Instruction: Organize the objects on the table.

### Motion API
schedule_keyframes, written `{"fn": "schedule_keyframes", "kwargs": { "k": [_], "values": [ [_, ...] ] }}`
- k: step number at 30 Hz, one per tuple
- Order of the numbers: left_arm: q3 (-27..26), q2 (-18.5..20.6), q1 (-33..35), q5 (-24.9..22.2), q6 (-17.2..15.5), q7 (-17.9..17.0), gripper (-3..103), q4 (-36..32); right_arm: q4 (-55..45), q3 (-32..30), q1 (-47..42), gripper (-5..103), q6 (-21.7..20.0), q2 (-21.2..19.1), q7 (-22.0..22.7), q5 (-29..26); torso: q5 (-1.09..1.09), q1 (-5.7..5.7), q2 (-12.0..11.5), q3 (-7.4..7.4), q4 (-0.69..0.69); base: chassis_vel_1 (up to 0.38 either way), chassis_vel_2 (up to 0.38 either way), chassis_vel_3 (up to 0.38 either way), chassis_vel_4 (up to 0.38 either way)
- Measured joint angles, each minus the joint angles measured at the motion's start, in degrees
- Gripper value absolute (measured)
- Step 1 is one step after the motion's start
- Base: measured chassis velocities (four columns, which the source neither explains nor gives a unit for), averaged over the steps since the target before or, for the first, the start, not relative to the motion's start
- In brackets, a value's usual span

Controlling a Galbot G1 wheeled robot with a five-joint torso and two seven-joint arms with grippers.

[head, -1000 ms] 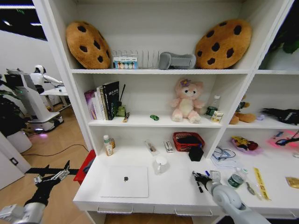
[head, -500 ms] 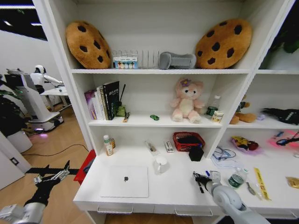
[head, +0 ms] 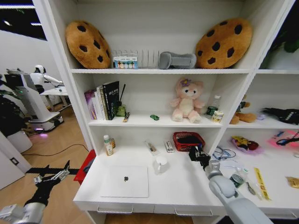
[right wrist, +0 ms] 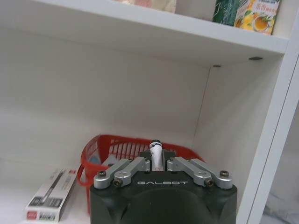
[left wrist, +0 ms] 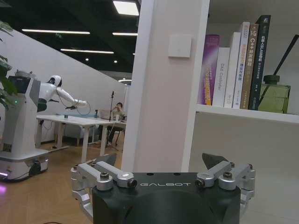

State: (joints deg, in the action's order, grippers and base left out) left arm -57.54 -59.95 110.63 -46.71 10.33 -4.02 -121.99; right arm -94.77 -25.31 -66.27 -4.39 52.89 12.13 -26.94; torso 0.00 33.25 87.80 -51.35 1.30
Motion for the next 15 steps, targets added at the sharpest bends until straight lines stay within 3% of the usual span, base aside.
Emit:
{"fn": "schedule_keyframes", "kwargs": {
  "k": [15],
  "values": [
    [0.0,0.0,0.0,0.0,-0.01,0.0,100,0.0,13.8,6.24,14.46,11,3.63,-0.3,-1.33,-0.3,0.0,0.0,0.01,0.0,0.0,0.0,0.0,0.0,0.0]
  ]
}}
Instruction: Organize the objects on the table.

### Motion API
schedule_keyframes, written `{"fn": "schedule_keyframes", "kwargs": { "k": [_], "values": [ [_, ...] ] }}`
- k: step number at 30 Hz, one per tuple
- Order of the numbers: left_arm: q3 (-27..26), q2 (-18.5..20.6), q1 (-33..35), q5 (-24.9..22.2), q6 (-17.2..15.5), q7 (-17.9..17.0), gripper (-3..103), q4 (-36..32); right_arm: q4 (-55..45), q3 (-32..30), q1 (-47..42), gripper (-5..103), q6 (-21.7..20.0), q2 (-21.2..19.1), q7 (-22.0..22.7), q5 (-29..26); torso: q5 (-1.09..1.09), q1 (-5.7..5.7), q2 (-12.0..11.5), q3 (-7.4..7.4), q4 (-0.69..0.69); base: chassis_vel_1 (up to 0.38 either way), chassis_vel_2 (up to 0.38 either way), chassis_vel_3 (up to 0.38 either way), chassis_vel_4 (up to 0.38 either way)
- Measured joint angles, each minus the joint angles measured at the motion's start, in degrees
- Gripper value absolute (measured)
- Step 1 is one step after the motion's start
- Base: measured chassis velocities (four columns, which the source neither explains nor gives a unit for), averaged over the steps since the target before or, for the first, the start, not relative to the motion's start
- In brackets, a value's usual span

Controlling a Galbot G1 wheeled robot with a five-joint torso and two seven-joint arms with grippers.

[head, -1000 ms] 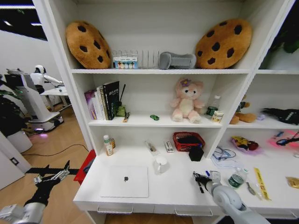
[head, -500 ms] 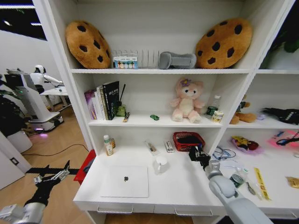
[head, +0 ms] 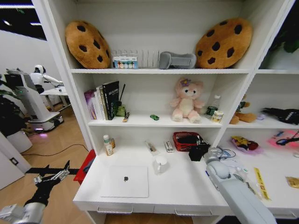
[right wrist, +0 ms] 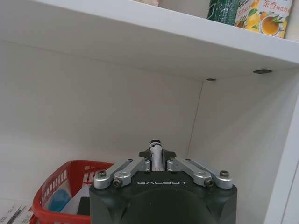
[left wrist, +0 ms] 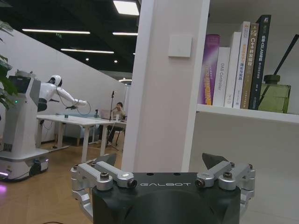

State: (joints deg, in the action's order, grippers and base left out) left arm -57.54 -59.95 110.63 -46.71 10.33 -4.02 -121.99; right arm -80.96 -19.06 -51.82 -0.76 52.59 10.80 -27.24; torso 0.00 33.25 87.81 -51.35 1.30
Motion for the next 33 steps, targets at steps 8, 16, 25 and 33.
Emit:
{"fn": "schedule_keyframes", "kwargs": {
  "k": [8,16,25,33],
  "values": [
    [0.0,0.0,0.0,0.0,0.0,0.0,100,0.0,5.57,2.25,4.37,11,1.72,1.17,-0.99,0.0,-0.01,0.0,0.0,0.0,0.0,0.0,0.0,0.0,0.0],
    [0.0,0.0,0.0,0.0,0.0,0.0,100,0.0,6.83,2.31,4.6,19,2.48,1.6,-1.66,-0.06,-0.01,0.0,0.0,0.0,0.0,0.0,0.0,0.0,0.0],
    [0.0,0.0,0.0,0.0,0.0,0.0,100,0.0,2.03,0.35,-0.49,51,1.7,0.94,-1.08,-0.34,-0.01,0.0,0.0,0.0,0.0,0.0,0.0,0.0,0.0],
    [-0.01,0.0,0.0,0.0,0.0,0.0,100,0.0,-12.54,-3.17,-9.24,84,-1.53,-1.25,0.89,-2.66,-0.01,-0.01,0.0,0.0,0.0,0.0,0.0,0.0,0.0]
  ]
}}
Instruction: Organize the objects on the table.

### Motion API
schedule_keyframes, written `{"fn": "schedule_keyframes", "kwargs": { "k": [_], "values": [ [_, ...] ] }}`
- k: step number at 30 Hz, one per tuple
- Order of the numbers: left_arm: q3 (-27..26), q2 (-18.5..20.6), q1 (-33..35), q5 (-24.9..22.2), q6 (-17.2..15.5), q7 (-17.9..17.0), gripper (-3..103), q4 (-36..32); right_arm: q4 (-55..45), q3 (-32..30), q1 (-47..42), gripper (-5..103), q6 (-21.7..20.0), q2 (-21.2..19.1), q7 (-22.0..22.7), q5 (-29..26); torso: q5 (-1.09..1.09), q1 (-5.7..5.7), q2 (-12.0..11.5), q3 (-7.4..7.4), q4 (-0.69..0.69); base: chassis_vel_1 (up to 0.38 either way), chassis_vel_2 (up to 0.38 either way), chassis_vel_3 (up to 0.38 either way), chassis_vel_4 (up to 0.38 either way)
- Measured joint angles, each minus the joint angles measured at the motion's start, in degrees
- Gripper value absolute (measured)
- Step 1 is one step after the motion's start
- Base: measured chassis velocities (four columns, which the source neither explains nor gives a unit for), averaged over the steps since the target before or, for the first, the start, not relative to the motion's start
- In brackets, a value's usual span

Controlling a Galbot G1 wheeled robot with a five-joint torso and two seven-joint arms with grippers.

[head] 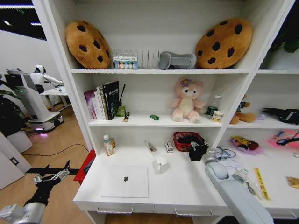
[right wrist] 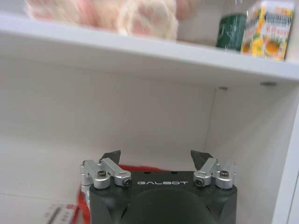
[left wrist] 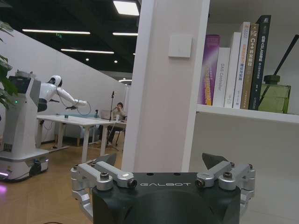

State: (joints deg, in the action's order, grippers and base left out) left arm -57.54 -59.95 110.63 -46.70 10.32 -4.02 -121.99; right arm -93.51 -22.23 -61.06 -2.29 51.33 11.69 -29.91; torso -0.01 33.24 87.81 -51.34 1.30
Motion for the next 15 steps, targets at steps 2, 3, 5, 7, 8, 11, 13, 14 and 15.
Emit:
{"fn": "schedule_keyframes", "kwargs": {
  "k": [2,3,5,7,8,11,13,14,15],
  "values": [
    [0.01,0.0,0.0,0.0,0.0,0.0,100,0.0,-6.39,-1.99,-4.45,94,-0.77,-0.75,0.35,-0.72,0.03,0.0,0.01,0.01,0.0,0.0,0.0,0.0,0.0],
    [0.01,0.0,0.0,0.0,0.0,0.0,100,0.0,-6.39,-1.99,-4.45,94,-0.77,-0.75,0.35,-0.72,0.03,0.0,0.01,0.01,0.0,0.0,0.0,0.0,0.0],
    [0.0,0.0,0.0,0.0,0.0,0.0,100,0.0,-11.04,-4.03,-9.22,99,0.33,-1.1,-0.02,-0.44,0.02,0.0,0.01,0.01,0.0,0.0,0.0,0.0,0.0],
    [0.0,0.0,0.0,0.0,0.0,0.0,100,0.0,-12.43,-5.07,-11.46,100,1.69,-1.03,-0.48,0.33,0.03,0.0,0.01,0.01,-0.01,0.0,0.0,0.0,0.0],
    [0.0,0.0,0.0,0.0,0.0,0.0,100,0.0,-13.6,-6.37,-14.4,100,4.05,-0.52,-1.3,1.59,0.02,0.0,0.01,0.01,0.0,0.0,0.0,0.0,0.0],
    [0.0,0.0,0.0,0.0,0.0,0.01,100,0.0,-15.04,-8.98,-19.25,100,8.14,1.14,-2.6,3.51,0.02,0.0,0.01,0.01,0.0,0.0,0.0,0.0,0.0],
    [0.0,0.0,0.0,0.0,0.0,0.0,100,0.0,-16.05,-10.74,-22.77,100,10.03,2.74,-3.49,4.58,-0.01,0.0,0.01,0.01,0.01,0.0,0.0,0.0,0.0],
    [0.0,0.0,0.0,0.0,0.0,0.0,100,0.0,-16.05,-10.74,-22.77,100,10.03,2.74,-3.49,4.58,-0.01,0.0,0.01,0.01,0.01,0.0,0.0,0.0,0.0],
    [0.0,0.0,0.0,0.0,0.0,0.0,100,0.0,-16.74,-12.19,-25.25,100,11.17,3.99,-4.04,5.44,0.02,0.0,0.01,0.01,-0.01,0.0,0.0,0.0,0.0]
  ]
}}
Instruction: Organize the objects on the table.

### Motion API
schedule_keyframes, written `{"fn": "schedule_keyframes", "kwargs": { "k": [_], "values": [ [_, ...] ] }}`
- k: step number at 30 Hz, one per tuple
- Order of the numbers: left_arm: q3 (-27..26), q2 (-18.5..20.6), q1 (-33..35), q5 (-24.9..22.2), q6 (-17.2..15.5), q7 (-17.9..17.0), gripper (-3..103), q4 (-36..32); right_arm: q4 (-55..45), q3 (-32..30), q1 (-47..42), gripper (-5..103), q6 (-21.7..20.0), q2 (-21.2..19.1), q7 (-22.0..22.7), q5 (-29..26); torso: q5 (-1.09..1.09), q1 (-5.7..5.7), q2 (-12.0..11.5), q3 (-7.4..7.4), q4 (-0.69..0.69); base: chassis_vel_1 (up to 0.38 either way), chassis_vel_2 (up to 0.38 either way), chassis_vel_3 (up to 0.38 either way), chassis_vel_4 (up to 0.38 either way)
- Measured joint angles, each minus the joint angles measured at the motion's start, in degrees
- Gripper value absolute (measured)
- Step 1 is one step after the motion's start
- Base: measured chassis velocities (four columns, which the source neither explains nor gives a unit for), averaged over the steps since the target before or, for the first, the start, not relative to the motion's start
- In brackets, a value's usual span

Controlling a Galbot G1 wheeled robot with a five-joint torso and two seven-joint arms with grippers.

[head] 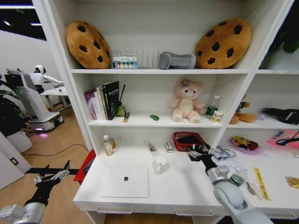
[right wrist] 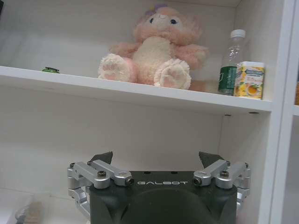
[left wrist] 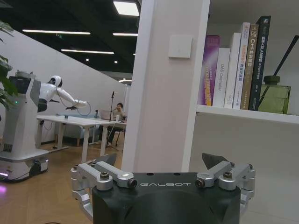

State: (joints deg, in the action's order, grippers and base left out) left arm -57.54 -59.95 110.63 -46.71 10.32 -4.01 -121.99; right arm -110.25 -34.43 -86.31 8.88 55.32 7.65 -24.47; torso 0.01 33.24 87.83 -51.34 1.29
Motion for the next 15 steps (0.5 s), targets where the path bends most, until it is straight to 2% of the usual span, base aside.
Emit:
{"fn": "schedule_keyframes", "kwargs": {
  "k": [4,6,15],
  "values": [
    [0.0,0.0,0.0,0.0,0.0,0.0,100,0.0,-0.71,-2.09,-4.65,100,2.07,2.28,-1.08,2.0,-0.01,0.0,0.0,0.0,0.02,0.0,0.0,0.0,0.0],
    [0.0,0.0,0.0,0.0,0.0,0.0,100,0.0,-1.24,-4.36,-9.2,100,4.38,4.79,-1.93,3.72,0.0,0.0,0.0,0.0,0.01,0.0,0.0,0.0,0.0],
    [0.0,0.0,0.0,0.0,0.0,0.0,100,0.0,-6.14,-8.65,-17.0,100,5.64,9.71,-1.89,2.66,0.0,0.0,-0.01,0.0,0.0,0.0,0.0,0.0,0.0]
  ]
}}
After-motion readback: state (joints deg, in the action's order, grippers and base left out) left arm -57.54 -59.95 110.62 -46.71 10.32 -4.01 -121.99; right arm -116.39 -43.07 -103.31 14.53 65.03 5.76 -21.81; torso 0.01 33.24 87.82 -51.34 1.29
